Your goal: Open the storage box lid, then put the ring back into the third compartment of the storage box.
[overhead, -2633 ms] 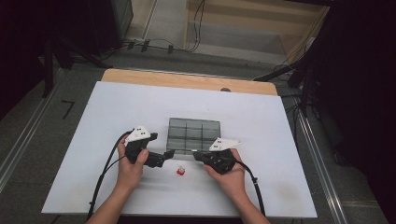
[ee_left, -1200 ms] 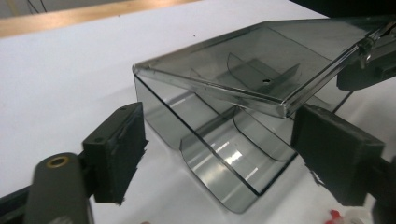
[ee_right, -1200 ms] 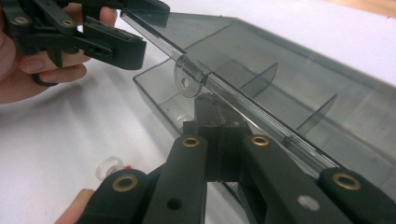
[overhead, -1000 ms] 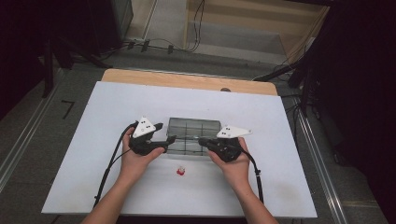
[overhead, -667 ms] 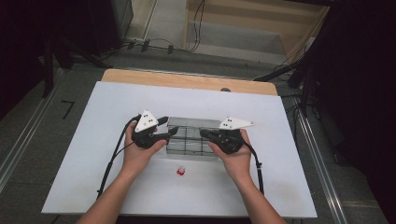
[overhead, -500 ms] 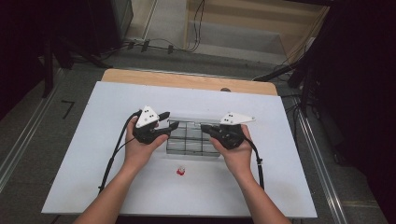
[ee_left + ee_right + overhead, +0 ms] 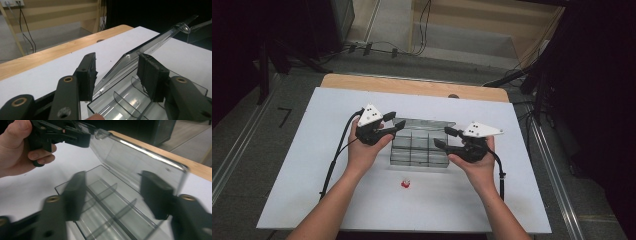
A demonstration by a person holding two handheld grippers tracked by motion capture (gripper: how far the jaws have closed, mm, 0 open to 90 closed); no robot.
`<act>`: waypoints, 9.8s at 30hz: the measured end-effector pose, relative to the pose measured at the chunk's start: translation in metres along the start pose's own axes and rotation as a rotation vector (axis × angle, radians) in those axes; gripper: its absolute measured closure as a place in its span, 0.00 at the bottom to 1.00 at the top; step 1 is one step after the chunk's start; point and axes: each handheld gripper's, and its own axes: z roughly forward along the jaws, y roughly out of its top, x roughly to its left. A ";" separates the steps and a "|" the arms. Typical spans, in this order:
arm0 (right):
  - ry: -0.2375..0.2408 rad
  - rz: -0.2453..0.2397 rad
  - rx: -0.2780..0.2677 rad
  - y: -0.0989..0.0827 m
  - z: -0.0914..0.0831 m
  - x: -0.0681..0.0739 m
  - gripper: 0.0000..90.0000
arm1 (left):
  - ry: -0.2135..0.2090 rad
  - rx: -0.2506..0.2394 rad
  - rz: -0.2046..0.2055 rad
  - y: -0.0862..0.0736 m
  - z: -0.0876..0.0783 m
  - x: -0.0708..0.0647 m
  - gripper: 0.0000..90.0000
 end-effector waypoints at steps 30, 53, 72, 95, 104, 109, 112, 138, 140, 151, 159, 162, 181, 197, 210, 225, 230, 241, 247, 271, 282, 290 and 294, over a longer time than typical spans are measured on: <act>-0.168 0.123 -0.088 -0.003 0.025 -0.058 0.32 | -0.025 -0.016 -0.095 0.009 0.018 0.026 0.60; -0.108 0.285 -0.001 -0.015 0.062 -0.091 0.81 | 0.005 0.074 -0.224 -0.019 0.052 0.051 0.71; -0.138 0.356 0.076 -0.014 0.074 -0.099 0.78 | -0.004 0.162 -0.330 -0.024 0.064 0.060 0.72; -0.109 0.474 0.111 -0.024 0.091 -0.107 0.64 | 0.001 0.262 -0.420 -0.025 0.076 0.067 0.63; -0.094 0.501 0.137 -0.026 0.096 -0.108 0.56 | -0.001 0.286 -0.436 -0.027 0.079 0.068 0.57; -0.095 0.512 0.150 -0.027 0.098 -0.107 0.52 | -0.005 0.300 -0.452 -0.028 0.080 0.068 0.55; -0.100 0.512 0.160 -0.027 0.099 -0.105 0.49 | 0.010 0.315 -0.433 -0.027 0.081 0.067 0.52; -0.082 0.264 0.087 -0.001 0.067 -0.064 0.01 | -0.074 0.152 -0.281 -0.007 0.032 0.051 0.02; -0.064 0.250 0.081 0.001 0.063 -0.058 0.00 | -0.083 0.144 -0.269 -0.007 0.026 0.048 0.00; -0.032 0.143 0.024 0.003 0.037 -0.024 0.00 | -0.085 0.096 -0.212 -0.011 -0.007 0.030 0.00; -0.009 0.091 0.016 0.000 0.026 -0.003 0.00 | -0.081 0.073 -0.171 -0.017 -0.028 0.017 0.00; -0.009 0.081 0.021 -0.001 0.024 0.003 0.00 | -0.087 0.059 -0.170 -0.020 -0.036 0.013 0.00; 0.055 0.042 0.045 -0.024 0.006 0.039 0.00 | -0.070 0.030 -0.146 -0.051 -0.088 -0.005 0.00; 0.105 0.008 0.083 -0.026 0.010 0.061 0.00 | -0.023 0.016 -0.138 -0.071 -0.128 -0.006 0.00; 0.157 0.004 0.121 -0.026 0.019 0.074 0.00 | -0.001 0.025 -0.135 -0.085 -0.150 -0.001 0.00; 0.164 -0.005 0.170 -0.027 0.033 0.091 0.33 | 0.015 0.038 -0.150 -0.093 -0.143 0.007 0.00; 0.177 -0.026 0.183 -0.029 0.037 0.091 0.54 | 0.015 0.036 -0.157 -0.094 -0.145 0.009 0.00; 0.201 -0.023 0.268 -0.040 0.054 0.098 0.62 | 0.008 0.040 -0.162 -0.095 -0.145 0.011 0.00; 0.185 0.023 0.300 -0.046 0.060 0.101 0.67 | 0.010 0.046 -0.157 -0.095 -0.144 0.010 0.00; 0.157 -0.028 0.326 -0.054 0.064 0.101 0.94 | 0.000 0.043 -0.168 -0.095 -0.146 0.012 0.00; 0.169 -0.025 0.299 -0.049 0.057 0.097 0.94 | -0.001 0.044 -0.166 -0.095 -0.145 0.011 0.00; 0.184 -0.025 0.270 -0.041 0.049 0.096 0.94 | 0.001 0.041 -0.164 -0.095 -0.145 0.011 0.00; 0.189 -0.029 0.261 -0.038 0.046 0.094 0.94 | -0.001 0.042 -0.161 -0.095 -0.144 0.010 0.00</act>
